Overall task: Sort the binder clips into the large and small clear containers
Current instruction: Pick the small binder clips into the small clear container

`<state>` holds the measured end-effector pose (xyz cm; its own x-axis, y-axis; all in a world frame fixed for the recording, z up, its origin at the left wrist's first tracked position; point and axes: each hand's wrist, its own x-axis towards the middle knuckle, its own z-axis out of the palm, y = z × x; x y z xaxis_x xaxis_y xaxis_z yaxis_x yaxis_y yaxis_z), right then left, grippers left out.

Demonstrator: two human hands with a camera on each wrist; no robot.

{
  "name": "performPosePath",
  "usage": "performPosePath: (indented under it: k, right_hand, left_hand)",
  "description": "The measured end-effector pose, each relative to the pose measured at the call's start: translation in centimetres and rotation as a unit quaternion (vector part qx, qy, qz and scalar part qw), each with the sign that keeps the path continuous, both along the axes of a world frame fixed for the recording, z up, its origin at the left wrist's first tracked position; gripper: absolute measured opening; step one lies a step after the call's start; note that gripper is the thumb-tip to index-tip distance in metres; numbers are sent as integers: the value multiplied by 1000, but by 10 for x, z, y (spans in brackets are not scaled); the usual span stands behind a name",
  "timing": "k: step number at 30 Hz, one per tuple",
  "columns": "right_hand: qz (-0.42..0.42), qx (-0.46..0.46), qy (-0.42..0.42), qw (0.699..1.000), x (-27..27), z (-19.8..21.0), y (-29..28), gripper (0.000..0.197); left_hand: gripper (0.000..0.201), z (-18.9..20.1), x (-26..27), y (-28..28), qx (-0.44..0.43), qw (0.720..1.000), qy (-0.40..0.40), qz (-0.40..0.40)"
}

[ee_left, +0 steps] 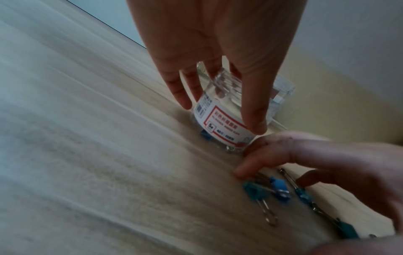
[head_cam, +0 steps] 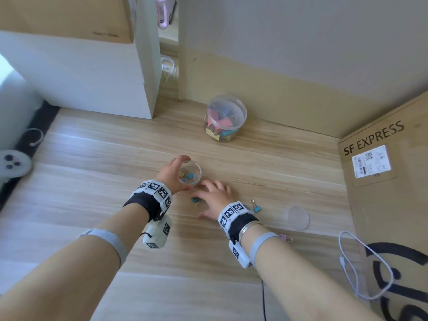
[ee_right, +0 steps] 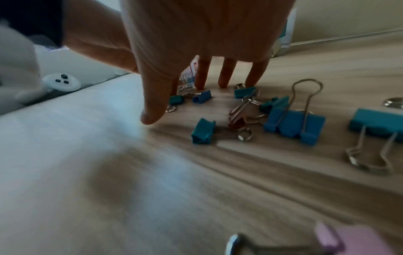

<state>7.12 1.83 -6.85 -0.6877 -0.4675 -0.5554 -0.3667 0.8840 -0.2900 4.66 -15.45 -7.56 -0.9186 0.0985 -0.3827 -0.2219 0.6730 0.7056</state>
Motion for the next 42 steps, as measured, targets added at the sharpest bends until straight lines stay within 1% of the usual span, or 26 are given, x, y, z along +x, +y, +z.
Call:
performPosePath:
  k: [3,5,9,12,14,17,19,21,23,26,27,29,30,31,33,36,39,42]
  right_hand:
    - [12,-56,16,998,-3,-3,3,29]
    - [10,-57,19,998,-5,-2,8,22]
    - [-37,-47,22,998,-9,0,21,19]
    - [-117,-71,17,990,-15,4,33,21]
    - [-181,-102,36,978,-20,13,38,19]
    - [-259,-179,83,945,-27,33,34,14]
    - [-265,-225,87,934,-30,47,26,15]
    - [-247,-245,61,936,-32,54,22,20]
    - [-244,-228,55,941,-30,55,29,27]
    - [-279,-175,52,943,-23,51,57,36]
    - [-275,-134,30,952,-18,48,66,43]
    - [-236,-31,-36,971,-4,38,79,65]
    - [-215,3,-62,975,3,32,81,74]
    - [-202,15,-76,976,9,27,82,79]
    - [-182,10,-71,981,18,16,80,75]
    - [-148,5,-26,989,21,3,78,52]
    - [-151,-18,-13,988,21,-2,78,32]
    - [-154,-19,-19,988,19,-1,79,28]
  left_hand:
    - [85,-1,0,1,1,1000,1,-2]
    - [85,-1,0,2,1,1000,-1,-3]
    - [85,-2,0,6,-1,1000,-10,-16]
    - [85,-2,1,11,-8,999,-11,-29]
    - [85,-2,2,15,-7,999,-13,-33]
    - [84,0,2,23,-6,999,-18,-48]
    - [84,1,3,33,-11,997,-16,-69]
    - [86,3,4,41,-13,997,-17,-73]
    - [86,3,5,46,-7,997,-20,-71]
    - [85,1,8,46,-5,997,-22,-79]
    - [86,0,8,47,-6,996,-23,-82]
    - [86,-1,10,49,-10,996,-19,-87]
    - [86,-2,10,50,-10,996,-17,-87]
    - [86,-2,11,52,-10,996,-15,-87]
    - [85,-2,12,54,-12,996,-13,-90]
    - [86,-3,14,55,-19,995,-14,-98]
    - [87,-4,16,56,-19,995,-16,-98]
    - [86,-4,17,56,-19,995,-12,-94]
